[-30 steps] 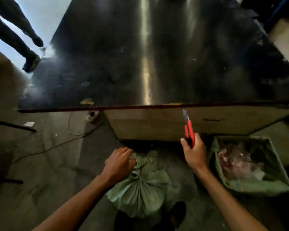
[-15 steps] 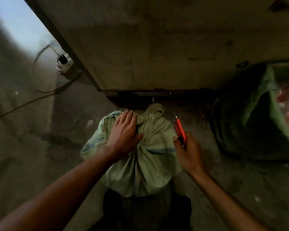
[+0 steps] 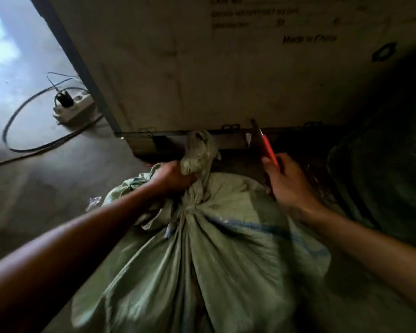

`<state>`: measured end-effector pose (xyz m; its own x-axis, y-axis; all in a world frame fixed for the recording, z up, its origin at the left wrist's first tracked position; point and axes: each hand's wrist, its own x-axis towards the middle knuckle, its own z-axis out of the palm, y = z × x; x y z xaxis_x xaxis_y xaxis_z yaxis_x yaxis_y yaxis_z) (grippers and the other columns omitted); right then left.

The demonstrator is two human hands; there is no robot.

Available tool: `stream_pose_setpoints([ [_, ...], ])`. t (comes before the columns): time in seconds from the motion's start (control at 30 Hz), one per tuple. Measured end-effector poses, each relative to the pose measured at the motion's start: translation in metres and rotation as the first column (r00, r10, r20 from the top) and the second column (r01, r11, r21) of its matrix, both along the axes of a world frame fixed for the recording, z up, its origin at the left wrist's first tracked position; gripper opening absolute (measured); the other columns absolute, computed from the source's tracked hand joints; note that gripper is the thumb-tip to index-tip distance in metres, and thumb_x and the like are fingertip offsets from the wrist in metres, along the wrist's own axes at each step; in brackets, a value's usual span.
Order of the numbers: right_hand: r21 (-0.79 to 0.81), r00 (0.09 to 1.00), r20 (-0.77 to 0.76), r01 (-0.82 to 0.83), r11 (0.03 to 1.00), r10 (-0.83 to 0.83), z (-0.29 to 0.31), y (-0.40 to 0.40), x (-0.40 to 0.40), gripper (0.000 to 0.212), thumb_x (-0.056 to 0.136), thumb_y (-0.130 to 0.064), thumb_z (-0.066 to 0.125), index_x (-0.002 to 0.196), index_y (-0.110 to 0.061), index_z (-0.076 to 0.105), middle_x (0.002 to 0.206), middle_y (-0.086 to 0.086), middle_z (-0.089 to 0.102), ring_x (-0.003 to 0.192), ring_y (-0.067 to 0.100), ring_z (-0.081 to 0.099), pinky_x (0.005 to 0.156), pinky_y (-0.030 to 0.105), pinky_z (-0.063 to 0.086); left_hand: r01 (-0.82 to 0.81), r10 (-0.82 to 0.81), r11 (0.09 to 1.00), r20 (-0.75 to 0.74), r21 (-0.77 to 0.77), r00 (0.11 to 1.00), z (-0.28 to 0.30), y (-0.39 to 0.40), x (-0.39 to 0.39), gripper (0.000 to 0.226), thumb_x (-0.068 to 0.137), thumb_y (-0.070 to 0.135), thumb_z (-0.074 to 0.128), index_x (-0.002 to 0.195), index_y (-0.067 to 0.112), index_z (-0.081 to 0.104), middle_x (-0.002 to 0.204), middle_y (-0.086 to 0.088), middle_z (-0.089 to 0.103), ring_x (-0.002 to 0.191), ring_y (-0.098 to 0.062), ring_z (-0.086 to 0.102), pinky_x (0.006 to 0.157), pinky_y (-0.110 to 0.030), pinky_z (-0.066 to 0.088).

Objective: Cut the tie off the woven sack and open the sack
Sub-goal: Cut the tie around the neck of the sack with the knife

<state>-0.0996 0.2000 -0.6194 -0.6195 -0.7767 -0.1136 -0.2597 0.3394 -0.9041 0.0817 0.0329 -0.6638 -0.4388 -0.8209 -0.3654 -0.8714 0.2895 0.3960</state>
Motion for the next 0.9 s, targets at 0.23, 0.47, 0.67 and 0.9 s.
stream_pose_setpoints([
  [0.23, 0.036, 0.882, -0.289, -0.379, 0.925, 0.373, 0.046, 0.01, 0.044, 0.026, 0.085, -0.036, 0.06, 0.105, -0.023, 0.049, 0.081, -0.011, 0.054, 0.069, 0.004, 0.057, 0.056, 0.021, 0.046, -0.258, 0.3, 0.953, -0.41, 0.156, 0.861, 0.071, -0.019, 0.048, 0.074, 0.04, 0.066, 0.068, 0.092, 0.014, 0.07, 0.095, -0.012, 0.073, 0.082, -0.028, 0.071, 0.075, -0.048, 0.06],
  [0.47, 0.071, 0.651, -0.579, -0.56, 0.825, 0.492, 0.056, 0.02, 0.067, 0.035, 0.081, -0.056, 0.054, 0.105, -0.031, 0.053, 0.094, -0.009, 0.061, 0.078, 0.008, 0.059, 0.065, 0.03, 0.05, -0.351, 0.401, 0.916, -0.505, 0.195, 0.765, 0.098, 0.022, 0.088, 0.027, 0.078, 0.042, 0.069, 0.074, 0.016, 0.068, 0.079, -0.009, 0.07, 0.058, -0.016, 0.066, 0.053, -0.026, 0.055],
  [0.67, 0.231, 0.318, -0.817, -0.584, 0.779, 0.481, 0.053, 0.032, 0.066, 0.04, 0.078, -0.052, 0.05, 0.105, -0.022, 0.054, 0.09, 0.004, 0.06, 0.066, 0.024, 0.064, 0.051, 0.031, 0.048, -0.345, 0.398, 0.915, -0.625, 0.211, 0.672, 0.106, 0.032, 0.097, 0.024, 0.086, 0.031, 0.064, 0.089, 0.008, 0.068, 0.084, -0.011, 0.072, 0.055, -0.009, 0.067, 0.054, -0.02, 0.054],
  [0.9, 0.269, 0.253, -0.85, -0.545, 0.794, 0.462, 0.053, 0.031, 0.065, 0.036, 0.079, -0.044, 0.062, 0.104, -0.019, 0.055, 0.09, 0.006, 0.06, 0.065, 0.025, 0.063, 0.05, 0.025, 0.037, -0.316, 0.351, 0.933, -0.633, 0.174, 0.69, 0.109, 0.031, 0.096, 0.028, 0.086, 0.037, 0.063, 0.097, 0.013, 0.069, 0.085, -0.005, 0.072, 0.054, -0.004, 0.065, 0.045, -0.016, 0.051],
])
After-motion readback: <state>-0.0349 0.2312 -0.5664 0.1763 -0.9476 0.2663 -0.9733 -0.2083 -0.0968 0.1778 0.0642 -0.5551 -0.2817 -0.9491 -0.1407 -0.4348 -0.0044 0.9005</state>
